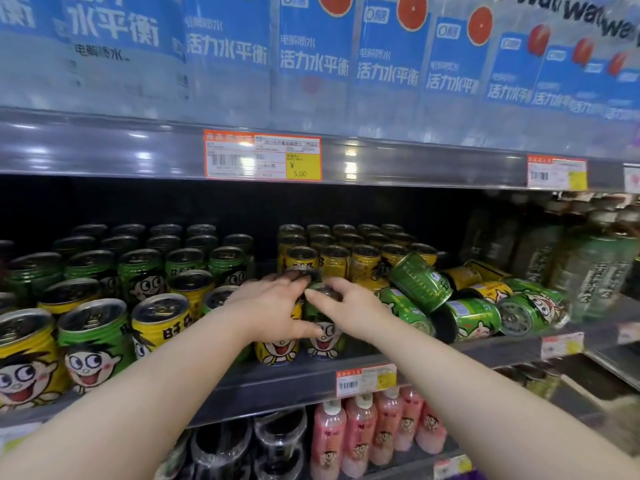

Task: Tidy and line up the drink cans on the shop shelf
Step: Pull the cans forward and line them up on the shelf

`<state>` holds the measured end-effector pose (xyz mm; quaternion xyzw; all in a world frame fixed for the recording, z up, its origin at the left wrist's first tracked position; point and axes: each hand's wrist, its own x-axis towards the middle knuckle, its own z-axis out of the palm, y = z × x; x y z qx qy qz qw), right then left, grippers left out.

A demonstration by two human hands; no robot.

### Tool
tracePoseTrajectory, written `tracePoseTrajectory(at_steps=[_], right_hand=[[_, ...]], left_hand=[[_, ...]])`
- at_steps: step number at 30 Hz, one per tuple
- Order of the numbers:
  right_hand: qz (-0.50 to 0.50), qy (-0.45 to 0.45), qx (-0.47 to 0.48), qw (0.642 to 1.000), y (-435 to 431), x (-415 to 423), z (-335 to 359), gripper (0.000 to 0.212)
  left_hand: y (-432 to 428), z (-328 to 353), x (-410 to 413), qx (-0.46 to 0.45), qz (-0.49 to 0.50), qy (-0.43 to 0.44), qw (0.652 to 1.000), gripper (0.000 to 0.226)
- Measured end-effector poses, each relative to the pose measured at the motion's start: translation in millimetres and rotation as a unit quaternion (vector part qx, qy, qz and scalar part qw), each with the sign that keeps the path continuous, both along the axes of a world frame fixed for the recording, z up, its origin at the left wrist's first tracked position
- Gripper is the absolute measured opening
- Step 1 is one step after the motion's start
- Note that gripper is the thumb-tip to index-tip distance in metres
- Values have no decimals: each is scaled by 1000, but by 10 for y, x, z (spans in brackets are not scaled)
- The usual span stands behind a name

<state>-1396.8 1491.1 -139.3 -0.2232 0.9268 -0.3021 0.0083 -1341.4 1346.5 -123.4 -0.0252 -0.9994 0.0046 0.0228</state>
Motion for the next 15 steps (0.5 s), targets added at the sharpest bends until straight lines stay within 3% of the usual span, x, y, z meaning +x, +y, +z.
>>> tracePoseTrajectory(at_steps=[4, 9, 11, 15], right_hand=[[19, 11, -2, 1000, 57, -47, -15, 66], [-63, 172, 70, 981, 628, -328, 228, 46], [-112, 205, 141, 962, 891, -492, 316, 55], [-155, 91, 243, 953, 1234, -756, 319, 86]], left_hand=[[8, 24, -2, 8, 5, -9, 1000, 95], [90, 95, -30, 47, 32, -29, 998, 93], [208, 111, -77, 40, 21, -6, 999, 90], [466, 100, -200, 33, 6, -12, 999, 91]])
